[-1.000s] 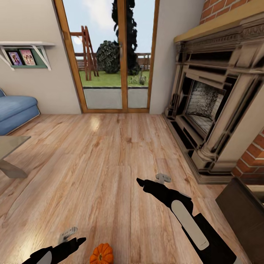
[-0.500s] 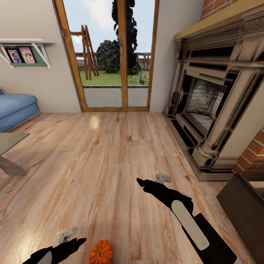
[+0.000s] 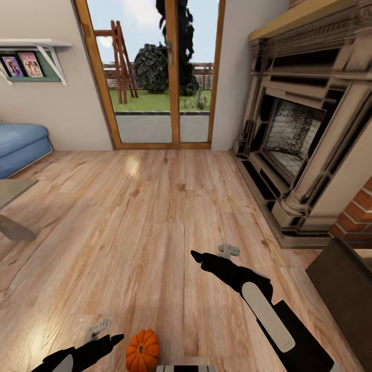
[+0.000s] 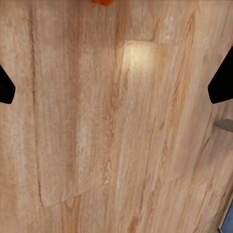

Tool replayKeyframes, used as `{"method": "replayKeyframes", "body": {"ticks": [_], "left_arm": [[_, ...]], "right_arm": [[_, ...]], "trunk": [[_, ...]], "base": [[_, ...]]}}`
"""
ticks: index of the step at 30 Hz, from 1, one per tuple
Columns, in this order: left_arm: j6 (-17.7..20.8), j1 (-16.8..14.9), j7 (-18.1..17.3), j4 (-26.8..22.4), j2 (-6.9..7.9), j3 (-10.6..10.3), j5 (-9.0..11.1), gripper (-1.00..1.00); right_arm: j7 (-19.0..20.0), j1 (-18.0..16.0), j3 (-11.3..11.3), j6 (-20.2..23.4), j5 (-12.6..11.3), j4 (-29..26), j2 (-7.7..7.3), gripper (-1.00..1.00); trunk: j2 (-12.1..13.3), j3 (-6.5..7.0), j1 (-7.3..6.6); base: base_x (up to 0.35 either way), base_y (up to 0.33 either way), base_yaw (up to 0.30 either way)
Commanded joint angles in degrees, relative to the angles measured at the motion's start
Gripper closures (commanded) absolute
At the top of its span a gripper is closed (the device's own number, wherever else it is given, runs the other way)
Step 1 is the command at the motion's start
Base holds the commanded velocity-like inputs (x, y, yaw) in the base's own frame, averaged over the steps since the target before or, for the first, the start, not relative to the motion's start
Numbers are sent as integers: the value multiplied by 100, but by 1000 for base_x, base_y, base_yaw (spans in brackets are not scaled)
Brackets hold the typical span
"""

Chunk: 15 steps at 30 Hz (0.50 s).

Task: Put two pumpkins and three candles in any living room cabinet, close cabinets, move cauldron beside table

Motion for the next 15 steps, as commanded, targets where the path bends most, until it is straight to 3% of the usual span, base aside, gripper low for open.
{"method": "replayKeyframes", "body": {"ticks": [1,9,15], "left_arm": [[35,-2,-33,-5,6,-18,50,-100],[27,-5,-205,-21,35,-14,42,-100],[35,-34,-301,-90,267,35,49,-100]], "right_arm": [[-58,-5,11,-1,-61,-9,-4,-100],[-56,-5,14,-1,-65,-9,-3,-100],[-46,-5,11,-1,-65,-14,-12,-100]], "trunk": [[-4,-28,1],[-14,-205,22],[-22,-338,37]], "base": [[0,0,0],[0,0,0],[0,0,0]]}}
